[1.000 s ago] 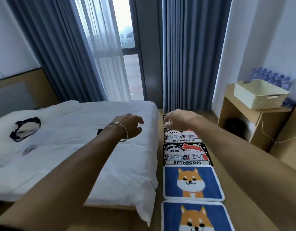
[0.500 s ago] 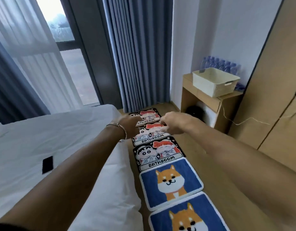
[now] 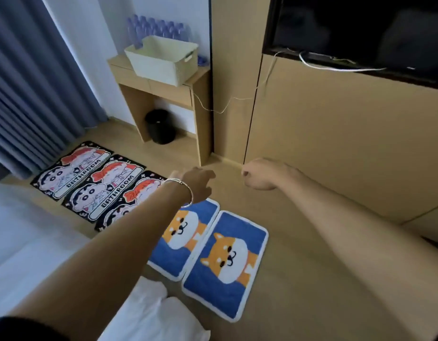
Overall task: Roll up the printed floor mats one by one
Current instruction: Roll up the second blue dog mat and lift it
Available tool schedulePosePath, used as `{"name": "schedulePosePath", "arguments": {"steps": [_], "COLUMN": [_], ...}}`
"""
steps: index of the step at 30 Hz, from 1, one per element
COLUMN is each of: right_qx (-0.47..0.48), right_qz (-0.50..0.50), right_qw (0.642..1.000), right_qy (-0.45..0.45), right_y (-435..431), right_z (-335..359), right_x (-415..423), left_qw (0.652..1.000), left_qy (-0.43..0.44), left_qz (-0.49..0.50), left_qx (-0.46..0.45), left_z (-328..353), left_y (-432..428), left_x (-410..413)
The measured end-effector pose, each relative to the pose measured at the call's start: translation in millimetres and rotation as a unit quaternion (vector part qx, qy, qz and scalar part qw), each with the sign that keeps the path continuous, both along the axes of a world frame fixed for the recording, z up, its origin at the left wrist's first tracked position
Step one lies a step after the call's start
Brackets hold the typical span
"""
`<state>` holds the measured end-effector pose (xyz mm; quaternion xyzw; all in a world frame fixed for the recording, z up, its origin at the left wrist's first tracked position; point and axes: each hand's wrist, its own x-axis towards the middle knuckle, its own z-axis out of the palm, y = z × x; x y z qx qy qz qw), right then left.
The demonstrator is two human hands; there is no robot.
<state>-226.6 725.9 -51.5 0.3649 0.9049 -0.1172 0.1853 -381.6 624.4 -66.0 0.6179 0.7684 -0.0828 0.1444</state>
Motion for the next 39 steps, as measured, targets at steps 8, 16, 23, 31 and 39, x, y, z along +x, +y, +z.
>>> {"name": "schedulePosePath", "arguments": {"steps": [8,16,23,31,39], "right_qx": [-0.076,-0.163,-0.205,-0.226,-0.165], "right_qz": [-0.075,-0.083,-0.114,-0.084,0.009], "right_qw": [0.994,0.983,0.972,0.97,0.986], "right_qy": [0.026,-0.018,-0.019,-0.028,-0.017], "right_y": [-9,-54,-97,-131,-183], "right_z": [-125,-409,-649,-837,-945], "right_x": [62,105,108,102,60], "left_qw": [0.997,0.983,0.977,0.976,0.972], "left_qy": [-0.003,-0.024,-0.026,-0.051,-0.091], "left_qz": [-0.013,-0.044,-0.036,-0.017,-0.001], "left_qx": [-0.076,-0.174,-0.207,-0.212,-0.218], "left_z": [-111,-387,-627,-808,-911], "left_y": [-19,-29,-57,-86,-118], "left_x": [53,103,117,95,70]}}
